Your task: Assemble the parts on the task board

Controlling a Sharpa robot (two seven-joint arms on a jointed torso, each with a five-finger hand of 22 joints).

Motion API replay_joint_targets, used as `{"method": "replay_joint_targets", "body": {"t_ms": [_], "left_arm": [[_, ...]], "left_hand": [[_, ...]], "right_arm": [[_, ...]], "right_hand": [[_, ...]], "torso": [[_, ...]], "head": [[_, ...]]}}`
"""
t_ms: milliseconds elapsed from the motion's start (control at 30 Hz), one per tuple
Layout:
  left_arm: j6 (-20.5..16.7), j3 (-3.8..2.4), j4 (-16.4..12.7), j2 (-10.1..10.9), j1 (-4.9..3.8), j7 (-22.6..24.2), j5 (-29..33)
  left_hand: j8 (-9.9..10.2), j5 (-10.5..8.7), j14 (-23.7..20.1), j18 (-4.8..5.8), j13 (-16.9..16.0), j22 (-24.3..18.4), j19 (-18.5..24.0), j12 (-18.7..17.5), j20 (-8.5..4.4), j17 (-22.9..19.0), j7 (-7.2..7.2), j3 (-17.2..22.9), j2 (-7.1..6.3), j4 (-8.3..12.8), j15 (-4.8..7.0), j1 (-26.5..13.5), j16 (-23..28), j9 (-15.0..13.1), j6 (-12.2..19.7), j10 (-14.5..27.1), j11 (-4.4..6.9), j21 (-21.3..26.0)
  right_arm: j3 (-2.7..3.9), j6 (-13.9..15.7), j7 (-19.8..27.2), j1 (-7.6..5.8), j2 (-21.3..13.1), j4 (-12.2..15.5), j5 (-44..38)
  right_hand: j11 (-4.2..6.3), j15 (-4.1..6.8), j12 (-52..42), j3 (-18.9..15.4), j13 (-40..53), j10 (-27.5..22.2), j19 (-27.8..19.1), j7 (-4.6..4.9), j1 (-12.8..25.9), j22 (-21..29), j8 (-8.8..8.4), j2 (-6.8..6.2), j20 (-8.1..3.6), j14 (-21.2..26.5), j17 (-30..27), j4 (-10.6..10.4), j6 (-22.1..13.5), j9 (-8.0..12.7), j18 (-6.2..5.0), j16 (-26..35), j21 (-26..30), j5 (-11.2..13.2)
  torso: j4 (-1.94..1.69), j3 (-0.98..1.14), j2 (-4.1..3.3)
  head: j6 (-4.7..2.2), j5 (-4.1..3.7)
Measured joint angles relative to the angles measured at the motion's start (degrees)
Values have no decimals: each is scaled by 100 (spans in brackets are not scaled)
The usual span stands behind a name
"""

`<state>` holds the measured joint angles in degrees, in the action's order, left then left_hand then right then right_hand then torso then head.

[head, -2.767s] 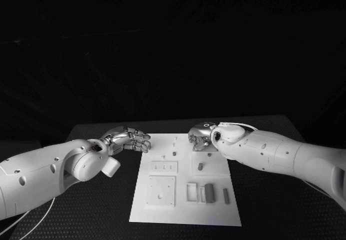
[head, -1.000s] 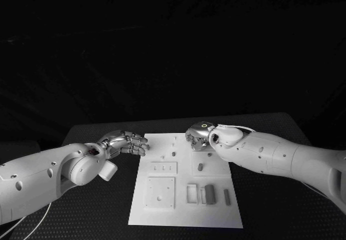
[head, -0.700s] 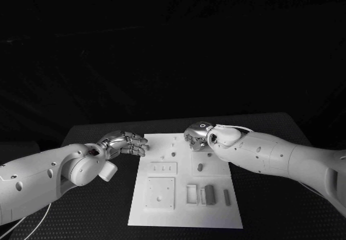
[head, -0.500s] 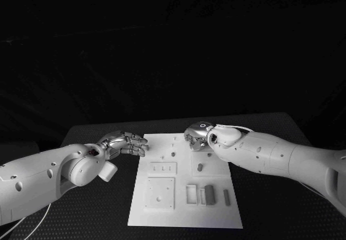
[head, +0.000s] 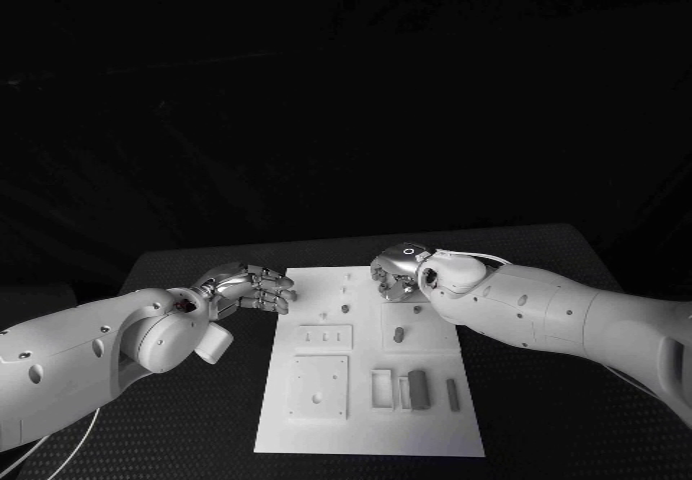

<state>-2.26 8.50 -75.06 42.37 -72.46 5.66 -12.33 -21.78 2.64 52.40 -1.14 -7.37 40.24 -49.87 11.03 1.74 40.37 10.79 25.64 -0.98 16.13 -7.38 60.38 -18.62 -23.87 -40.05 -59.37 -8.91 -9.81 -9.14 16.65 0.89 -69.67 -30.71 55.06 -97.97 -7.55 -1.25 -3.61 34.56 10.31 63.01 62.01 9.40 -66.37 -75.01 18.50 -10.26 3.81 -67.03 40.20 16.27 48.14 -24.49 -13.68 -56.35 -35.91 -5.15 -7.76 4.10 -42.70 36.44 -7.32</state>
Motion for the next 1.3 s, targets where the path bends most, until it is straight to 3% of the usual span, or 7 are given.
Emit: {"method": "replay_joint_targets", "body": {"t_ms": [267,400,533,1033,1167,1300], "left_arm": [[2,1,0,5,1,-4,0],[3,1,-1,6,2,-6,1],[5,1,-2,6,2,-7,1],[14,1,0,-4,4,-9,1],[16,1,5,-6,5,-10,1],[18,1,16,-12,6,-11,2]], "left_hand": [[0,0,0,1,0,5,0,0,0,0,0,0,0,0,0,0,0,0,0,0,0,0],[0,0,0,2,1,4,0,0,0,-1,0,-16,0,16,0,0,0,0,0,0,0,0],[0,0,0,4,1,4,0,0,0,4,0,-16,0,16,0,0,0,-1,0,0,0,0],[0,0,0,25,2,3,0,0,0,10,5,-16,0,16,0,0,23,4,-37,0,0,0],[0,0,0,-52,2,3,0,0,0,10,5,-16,0,16,0,0,23,4,-37,0,0,0],[0,0,0,-60,0,8,0,0,0,14,5,-16,0,16,0,0,26,4,-37,0,0,0]], "right_arm": [[3,-13,-38,-6,-39,55,-20],[6,-26,-51,-11,-48,66,-45],[9,-39,-62,-13,-46,67,-73],[32,-116,-131,5,87,8,-133],[40,-123,-137,14,127,-43,-143],[37,-125,-149,19,163,-70,-151]], "right_hand": [[44,57,-147,25,74,111,98,-17,23,-6,67,23,-73,-58,58,26,152,-53,6,-215,-162,0],[153,137,-305,25,225,409,156,-49,4,-6,167,192,-114,-92,102,25,403,-117,36,-398,-328,0],[223,174,-347,25,288,479,125,-88,-14,-3,197,259,-146,-110,110,26,448,-152,35,-460,-412,0],[243,192,-407,25,421,541,123,-119,75,-4,197,348,-146,-91,110,25,534,-175,36,-567,-525,0],[250,200,-400,25,457,550,99,-89,75,-3,197,347,-168,-82,99,25,523,-174,37,-571,-525,0],[239,212,-397,25,457,538,91,-89,75,-3,197,348,-174,-69,91,25,523,-173,41,-572,-525,0]], "torso": [[3,3,-6],[7,4,-9],[7,5,-11],[-1,2,-19],[-2,-1,-21],[-4,0,-22]], "head": [[0,3],[12,-1],[19,-5],[40,-19],[46,-20],[54,-20]]}}
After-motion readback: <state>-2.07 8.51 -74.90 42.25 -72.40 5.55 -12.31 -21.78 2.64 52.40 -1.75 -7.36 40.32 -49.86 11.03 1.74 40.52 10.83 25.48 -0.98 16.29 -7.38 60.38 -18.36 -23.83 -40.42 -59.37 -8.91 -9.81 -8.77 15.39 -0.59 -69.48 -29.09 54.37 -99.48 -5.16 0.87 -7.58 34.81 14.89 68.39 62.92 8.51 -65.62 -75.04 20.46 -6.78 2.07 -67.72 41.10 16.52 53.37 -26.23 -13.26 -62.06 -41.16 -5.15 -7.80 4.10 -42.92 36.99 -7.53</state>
